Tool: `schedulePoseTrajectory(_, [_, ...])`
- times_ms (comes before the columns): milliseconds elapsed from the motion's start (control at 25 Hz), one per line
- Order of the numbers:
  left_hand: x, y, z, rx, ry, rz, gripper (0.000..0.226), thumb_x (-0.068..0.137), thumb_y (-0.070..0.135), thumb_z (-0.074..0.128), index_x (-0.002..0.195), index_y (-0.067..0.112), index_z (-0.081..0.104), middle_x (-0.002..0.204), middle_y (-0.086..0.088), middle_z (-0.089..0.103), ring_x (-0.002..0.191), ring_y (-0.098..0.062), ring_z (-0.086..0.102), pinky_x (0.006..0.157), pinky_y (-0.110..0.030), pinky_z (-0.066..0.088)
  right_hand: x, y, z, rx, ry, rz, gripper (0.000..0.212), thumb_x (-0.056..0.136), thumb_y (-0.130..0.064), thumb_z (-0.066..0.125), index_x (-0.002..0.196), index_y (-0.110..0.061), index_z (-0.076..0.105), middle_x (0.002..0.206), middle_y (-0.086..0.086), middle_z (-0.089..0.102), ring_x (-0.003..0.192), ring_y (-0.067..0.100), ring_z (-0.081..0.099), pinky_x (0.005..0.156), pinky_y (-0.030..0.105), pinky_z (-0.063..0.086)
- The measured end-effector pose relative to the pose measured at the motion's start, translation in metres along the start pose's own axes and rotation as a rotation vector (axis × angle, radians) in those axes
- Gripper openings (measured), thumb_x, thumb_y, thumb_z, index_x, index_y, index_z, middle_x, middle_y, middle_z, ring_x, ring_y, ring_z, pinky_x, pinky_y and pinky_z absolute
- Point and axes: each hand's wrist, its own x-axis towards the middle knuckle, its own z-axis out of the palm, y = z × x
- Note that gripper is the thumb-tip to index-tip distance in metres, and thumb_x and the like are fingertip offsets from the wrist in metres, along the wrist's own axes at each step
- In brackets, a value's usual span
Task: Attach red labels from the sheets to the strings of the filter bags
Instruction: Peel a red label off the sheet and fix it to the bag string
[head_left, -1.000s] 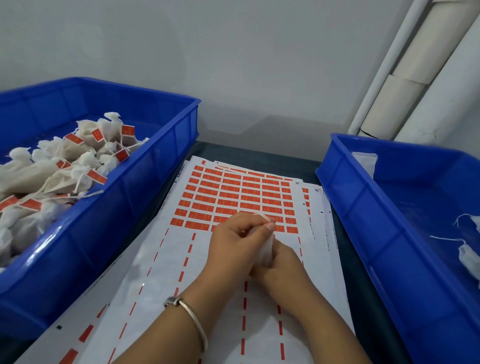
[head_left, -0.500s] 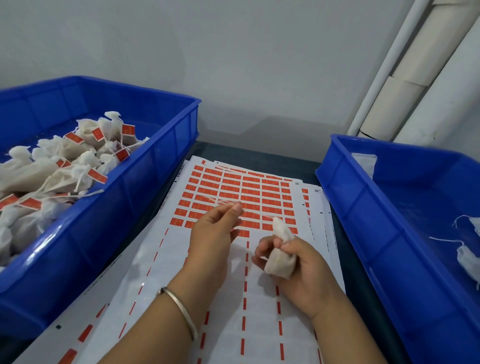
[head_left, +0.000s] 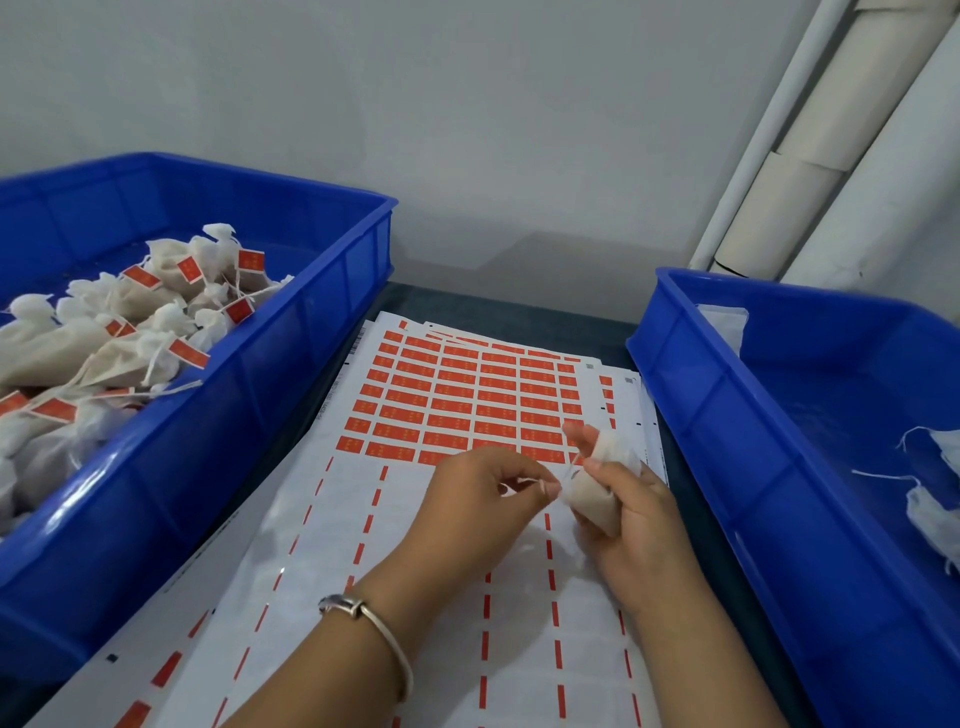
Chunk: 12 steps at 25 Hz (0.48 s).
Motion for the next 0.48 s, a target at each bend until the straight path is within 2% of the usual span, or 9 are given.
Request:
schedulePoseTrajectory(80, [-0.001, -0.002, 0.000, 0.006, 0.001, 0.059, 0.014, 0.085, 0.034, 0.064, 0.096, 0.032, 0.072, 0.074, 0.038, 0.051, 0.076, 0.008, 0.055, 0.065, -0.004, 0.036, 0.000, 0.003, 0.003, -0.270, 0.096, -0.066, 0.015, 0.089, -0.023, 0.064, 0.093, -0.035, 0.073, 0.093, -0.016, 0.071, 0.093, 0.019, 0.068, 0.077, 0.038, 0.058])
schedulePoseTrajectory(160, [-0.002, -0.001, -0.001, 0.046, 0.007, 0.132, 0.015, 0.084, 0.034, 0.064, 0.097, 0.034, 0.072, 0.079, 0.040, 0.048, 0.082, 0.010, 0.052, 0.070, -0.003, 0.036, -0.005, 0.003, 0.007, -0.479, 0.080, -0.133, 0.008, 0.087, -0.032, 0.066, 0.084, -0.039, 0.069, 0.082, -0.027, 0.068, 0.084, 0.012, 0.067, 0.067, 0.025, 0.057])
schedulePoseTrajectory(240, [-0.003, -0.001, -0.002, 0.077, 0.032, 0.201, 0.013, 0.082, 0.031, 0.068, 0.093, 0.036, 0.073, 0.086, 0.038, 0.047, 0.091, 0.009, 0.049, 0.075, -0.005, 0.037, -0.009, 0.003, 0.010, -0.621, -0.036, -0.178, 0.009, 0.086, -0.034, 0.064, 0.082, -0.042, 0.064, 0.077, -0.037, 0.063, 0.078, -0.001, 0.065, 0.054, 0.008, 0.048])
schedulePoseTrajectory(360, [-0.002, -0.003, -0.004, 0.034, 0.066, 0.223, 0.016, 0.082, 0.023, 0.069, 0.090, 0.035, 0.074, 0.093, 0.040, 0.046, 0.097, 0.010, 0.047, 0.082, -0.009, 0.040, -0.015, 0.003, 0.012, -0.725, -0.242, -0.221, 0.026, 0.092, -0.018, 0.059, 0.086, -0.043, 0.057, 0.079, -0.049, 0.056, 0.082, -0.023, 0.056, 0.053, -0.002, 0.040])
schedulePoseTrajectory(400, [-0.001, -0.003, -0.004, 0.008, 0.054, 0.219, 0.016, 0.083, 0.021, 0.068, 0.091, 0.033, 0.074, 0.093, 0.040, 0.047, 0.096, 0.010, 0.049, 0.082, -0.011, 0.043, -0.016, 0.004, 0.012, -0.758, -0.286, -0.218, 0.031, 0.092, -0.014, 0.058, 0.086, -0.044, 0.057, 0.080, -0.050, 0.055, 0.082, -0.022, 0.056, 0.055, -0.002, 0.040])
schedulePoseTrajectory(480, [0.000, -0.003, -0.004, -0.027, 0.007, 0.222, 0.015, 0.085, 0.022, 0.066, 0.094, 0.029, 0.075, 0.086, 0.038, 0.054, 0.090, 0.010, 0.056, 0.078, -0.011, 0.048, -0.018, 0.004, 0.012, -0.812, -0.340, -0.200, 0.030, 0.092, -0.011, 0.057, 0.087, -0.041, 0.058, 0.081, -0.042, 0.061, 0.079, -0.006, 0.064, 0.057, 0.004, 0.046])
